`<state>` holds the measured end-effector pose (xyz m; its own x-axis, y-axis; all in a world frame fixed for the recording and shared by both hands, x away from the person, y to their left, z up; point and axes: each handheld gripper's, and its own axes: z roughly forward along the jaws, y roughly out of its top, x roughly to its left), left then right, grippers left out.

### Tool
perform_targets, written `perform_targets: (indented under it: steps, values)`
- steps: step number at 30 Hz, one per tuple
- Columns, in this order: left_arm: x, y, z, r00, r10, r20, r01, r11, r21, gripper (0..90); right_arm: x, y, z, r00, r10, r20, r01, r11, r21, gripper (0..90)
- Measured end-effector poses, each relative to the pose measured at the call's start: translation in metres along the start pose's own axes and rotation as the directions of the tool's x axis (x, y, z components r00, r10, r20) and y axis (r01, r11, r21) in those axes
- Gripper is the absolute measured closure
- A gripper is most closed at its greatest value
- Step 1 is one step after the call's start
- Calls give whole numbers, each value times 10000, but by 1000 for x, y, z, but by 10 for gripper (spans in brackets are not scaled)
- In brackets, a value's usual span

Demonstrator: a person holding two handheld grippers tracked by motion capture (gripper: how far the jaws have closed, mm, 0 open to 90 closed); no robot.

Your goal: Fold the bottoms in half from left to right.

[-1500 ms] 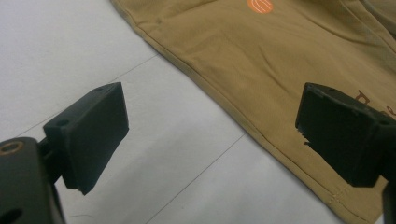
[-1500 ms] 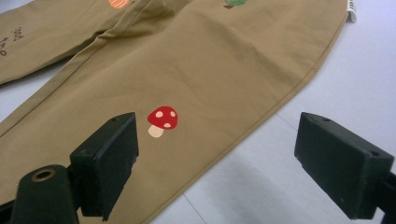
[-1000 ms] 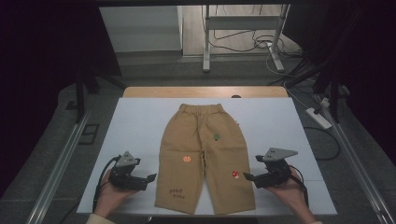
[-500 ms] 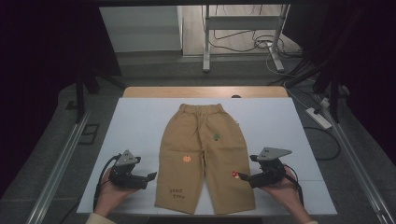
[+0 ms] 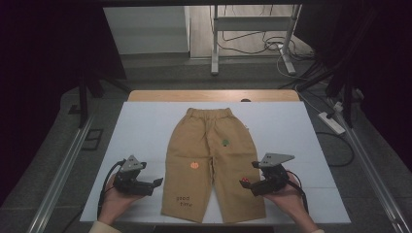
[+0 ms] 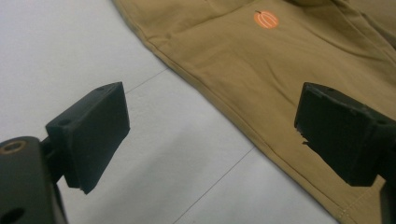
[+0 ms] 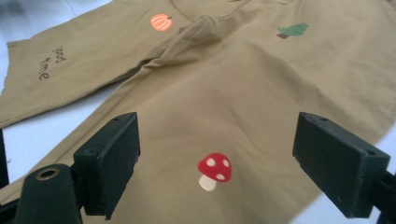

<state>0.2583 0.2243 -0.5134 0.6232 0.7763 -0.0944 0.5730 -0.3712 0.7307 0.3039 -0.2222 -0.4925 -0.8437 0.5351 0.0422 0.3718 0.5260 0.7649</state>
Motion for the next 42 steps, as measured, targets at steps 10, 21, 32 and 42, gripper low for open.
perform_targets:
  steps: [10, 21, 32, 42]
  values:
    - [0, 1, 1, 10000, -41, 4, 41, 10000, -38, 98, 9, 9, 10, 9997, -176, -197, 175, 9998, -60, 153]
    - [0, 3, 3, 10000, 9, 17, -9, 10000, -21, 98, 24, 22, 28, 9965, -528, -652, 531, 9986, 29, 154]
    - [0, 4, 3, 10000, -74, 18, 74, 10000, -29, 97, 37, 33, 45, 9919, -773, -1007, 783, 9969, 56, 154]
    - [0, 4, 4, 10000, -9, 26, 9, 10000, 5, 98, 48, 40, 58, 9873, -920, -1294, 949, 9954, 161, 154]
